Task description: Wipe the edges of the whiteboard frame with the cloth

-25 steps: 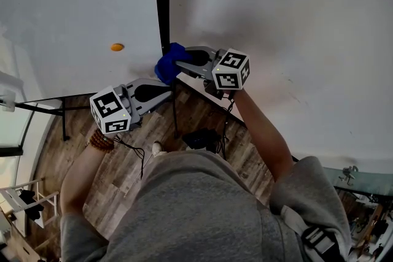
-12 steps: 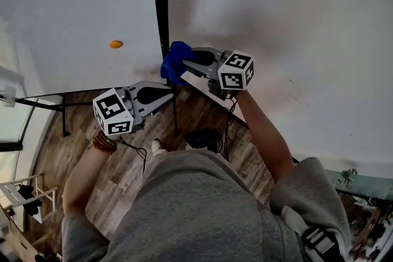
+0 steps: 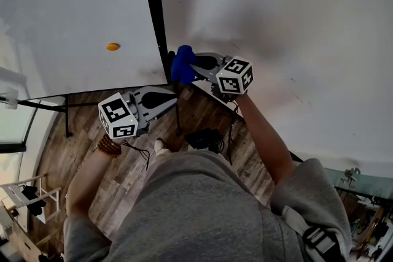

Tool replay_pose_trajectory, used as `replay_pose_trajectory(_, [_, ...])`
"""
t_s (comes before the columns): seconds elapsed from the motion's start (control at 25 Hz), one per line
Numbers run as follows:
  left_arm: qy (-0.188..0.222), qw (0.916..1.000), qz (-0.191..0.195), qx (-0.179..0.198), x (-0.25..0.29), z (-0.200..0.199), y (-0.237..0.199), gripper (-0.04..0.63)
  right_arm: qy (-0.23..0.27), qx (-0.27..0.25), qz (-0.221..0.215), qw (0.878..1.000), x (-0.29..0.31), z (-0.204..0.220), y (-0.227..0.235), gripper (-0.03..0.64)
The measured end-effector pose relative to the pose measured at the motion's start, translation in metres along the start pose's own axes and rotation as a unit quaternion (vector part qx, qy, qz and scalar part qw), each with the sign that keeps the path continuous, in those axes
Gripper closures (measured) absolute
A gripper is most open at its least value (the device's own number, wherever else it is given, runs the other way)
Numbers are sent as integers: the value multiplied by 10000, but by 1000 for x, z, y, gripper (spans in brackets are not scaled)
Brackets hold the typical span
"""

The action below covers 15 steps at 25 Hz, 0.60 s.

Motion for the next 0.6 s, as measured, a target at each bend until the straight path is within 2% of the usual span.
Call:
replay_pose_trajectory(0.16, [-59,10000,21,-20,3,0,-1,588,67,86,88,9999,4,9,5,526])
replay_pose_trajectory(0.32, [-92,9999,2,-60,4,3,-2,588,-216,-428,305,9984,6,8,6,532])
replay_pose_trajectory(0.6, [-134,9999,38,-95,11,7,-3,588,-578,-1137,887,9879,7,4,7,538])
Point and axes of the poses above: the fingertips, and each gripper's own axes: x forward along the fingers, y to its right, z out of its underside, the point moved 5 cm from there along -x, backward along the fingers, and after that the axes turned 2 degrees about -x, right-handed, at the moved point
